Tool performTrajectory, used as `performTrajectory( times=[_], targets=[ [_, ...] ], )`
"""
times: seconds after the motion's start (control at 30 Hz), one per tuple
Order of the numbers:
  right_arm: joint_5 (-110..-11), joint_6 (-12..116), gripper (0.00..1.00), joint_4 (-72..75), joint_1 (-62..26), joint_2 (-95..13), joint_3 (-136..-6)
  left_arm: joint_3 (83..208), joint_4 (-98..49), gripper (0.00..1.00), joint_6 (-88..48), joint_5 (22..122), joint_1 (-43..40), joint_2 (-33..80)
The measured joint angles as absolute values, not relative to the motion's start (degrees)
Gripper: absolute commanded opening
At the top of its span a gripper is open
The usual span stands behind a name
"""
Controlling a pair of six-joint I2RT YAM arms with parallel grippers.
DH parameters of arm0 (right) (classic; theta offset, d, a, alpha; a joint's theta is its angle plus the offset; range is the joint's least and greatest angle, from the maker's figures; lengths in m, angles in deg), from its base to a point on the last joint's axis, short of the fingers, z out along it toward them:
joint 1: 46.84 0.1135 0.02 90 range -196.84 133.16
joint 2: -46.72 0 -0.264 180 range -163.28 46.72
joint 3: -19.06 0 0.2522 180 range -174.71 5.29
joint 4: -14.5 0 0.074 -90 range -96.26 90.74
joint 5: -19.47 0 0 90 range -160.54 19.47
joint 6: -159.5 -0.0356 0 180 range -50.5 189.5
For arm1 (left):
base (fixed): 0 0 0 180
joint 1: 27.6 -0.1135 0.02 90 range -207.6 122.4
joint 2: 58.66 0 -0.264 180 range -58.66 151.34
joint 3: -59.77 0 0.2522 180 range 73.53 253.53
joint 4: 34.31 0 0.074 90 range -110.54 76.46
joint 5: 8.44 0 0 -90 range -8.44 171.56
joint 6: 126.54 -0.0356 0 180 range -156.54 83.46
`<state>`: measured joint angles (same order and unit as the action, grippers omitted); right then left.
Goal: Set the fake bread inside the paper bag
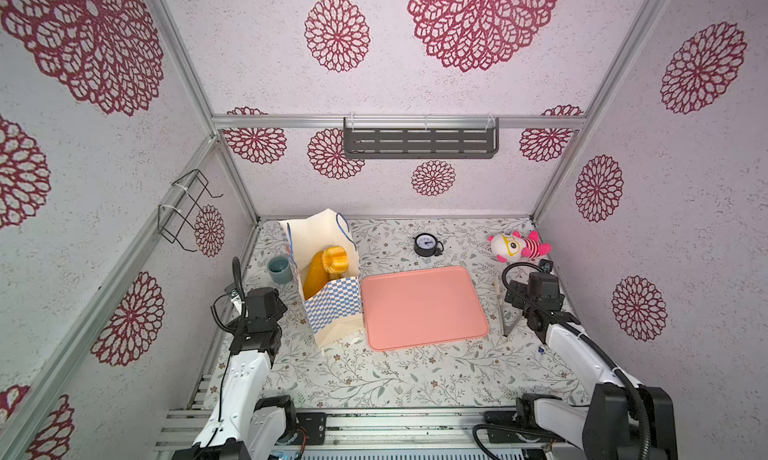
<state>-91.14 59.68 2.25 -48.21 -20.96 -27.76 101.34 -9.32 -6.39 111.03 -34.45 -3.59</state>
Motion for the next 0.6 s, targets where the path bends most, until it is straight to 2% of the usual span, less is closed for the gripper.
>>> performTrajectory(
  times=[0.3,0.6],
  targets=[
    [-91.4,61.4,0.99,18.9,-48.2,-30.3,-26.0,99.1,-25.4,0.97,-9.1,112.4,-34.7,5.3],
    [-89.7,63.0,0.99,33.2,-48.2,-34.4,-22.5,98.3,-40.6,0.97,-13.3,111.8,-35.1,13.7]
  ],
)
